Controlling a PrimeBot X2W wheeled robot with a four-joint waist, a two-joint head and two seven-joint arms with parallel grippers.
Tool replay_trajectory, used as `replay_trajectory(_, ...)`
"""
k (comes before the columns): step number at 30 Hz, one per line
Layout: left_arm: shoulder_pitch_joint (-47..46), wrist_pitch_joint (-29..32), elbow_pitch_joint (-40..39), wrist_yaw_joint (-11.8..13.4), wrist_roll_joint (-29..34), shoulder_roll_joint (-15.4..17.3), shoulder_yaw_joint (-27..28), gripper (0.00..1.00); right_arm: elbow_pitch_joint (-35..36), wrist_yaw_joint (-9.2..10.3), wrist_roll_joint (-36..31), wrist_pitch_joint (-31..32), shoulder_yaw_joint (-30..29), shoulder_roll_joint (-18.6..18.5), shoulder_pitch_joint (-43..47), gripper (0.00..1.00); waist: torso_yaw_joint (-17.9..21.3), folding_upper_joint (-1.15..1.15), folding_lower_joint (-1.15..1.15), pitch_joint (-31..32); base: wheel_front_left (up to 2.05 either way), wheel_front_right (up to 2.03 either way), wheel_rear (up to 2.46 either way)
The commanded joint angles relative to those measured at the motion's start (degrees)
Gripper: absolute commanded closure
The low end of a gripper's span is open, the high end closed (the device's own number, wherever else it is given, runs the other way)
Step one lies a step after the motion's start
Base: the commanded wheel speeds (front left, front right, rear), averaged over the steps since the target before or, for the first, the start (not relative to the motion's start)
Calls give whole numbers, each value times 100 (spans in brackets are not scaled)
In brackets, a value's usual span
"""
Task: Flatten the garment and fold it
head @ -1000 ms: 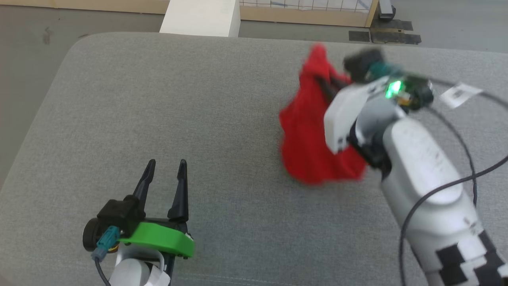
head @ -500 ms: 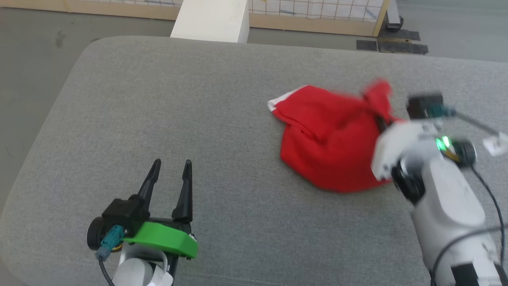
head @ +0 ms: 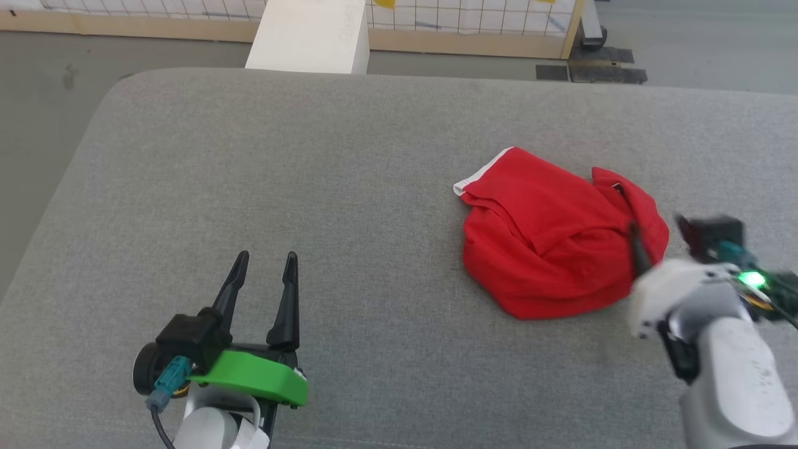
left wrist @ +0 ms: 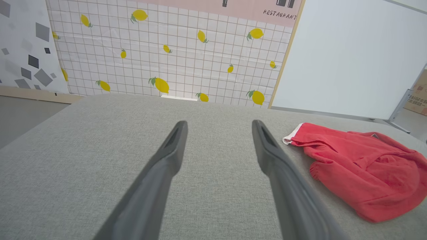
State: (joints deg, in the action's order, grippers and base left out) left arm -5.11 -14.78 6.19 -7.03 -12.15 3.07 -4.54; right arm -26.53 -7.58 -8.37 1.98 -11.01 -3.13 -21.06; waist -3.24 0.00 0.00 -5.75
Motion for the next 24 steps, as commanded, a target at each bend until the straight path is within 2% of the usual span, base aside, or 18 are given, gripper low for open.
replay_trajectory(1,-31,-22,-38,-25,-2,-19,1,0,266,9,117,-52,280,25,46,0,9,0,0,-63,0,0,0)
replay_trajectory(4,-79,-22,-66,-25,-21,-19,-16,0,621,9,71,95,870,25,17,0,-3,0,0,-145,0,0,0)
replay_trajectory(9,-189,-22,-95,-22,-62,-19,-91,0,359,9,-157,1119,1713,-125,-254,0,-98,0,0,-328,0,0,0)
replay_trajectory(16,-331,-22,-107,-6,-116,-19,-168,0,-167,9,-396,1758,1929,-281,-749,0,-280,0,0,-523,0,0,0)
replay_trajectory(20,-369,-22,-109,3,-139,-19,-169,0,-600,9,-306,2137,2141,-311,-943,0,-359,0,0,-603,0,0,0)
replay_trajectory(21,-375,-22,-107,3,-143,-19,-167,0,-706,9,-282,2250,2204,-333,-990,11,-372,0,0,-615,0,0,0)
replay_trajectory(22,-379,-22,-106,6,-146,-19,-165,0,-765,9,-255,2305,2243,-348,-1027,38,-382,0,0,-625,0,0,0)
replay_trajectory(24,-388,-22,-105,8,-154,-19,-165,0,-824,9,-202,2301,2276,-385,-1110,73,-401,0,0,-643,0,0,0)
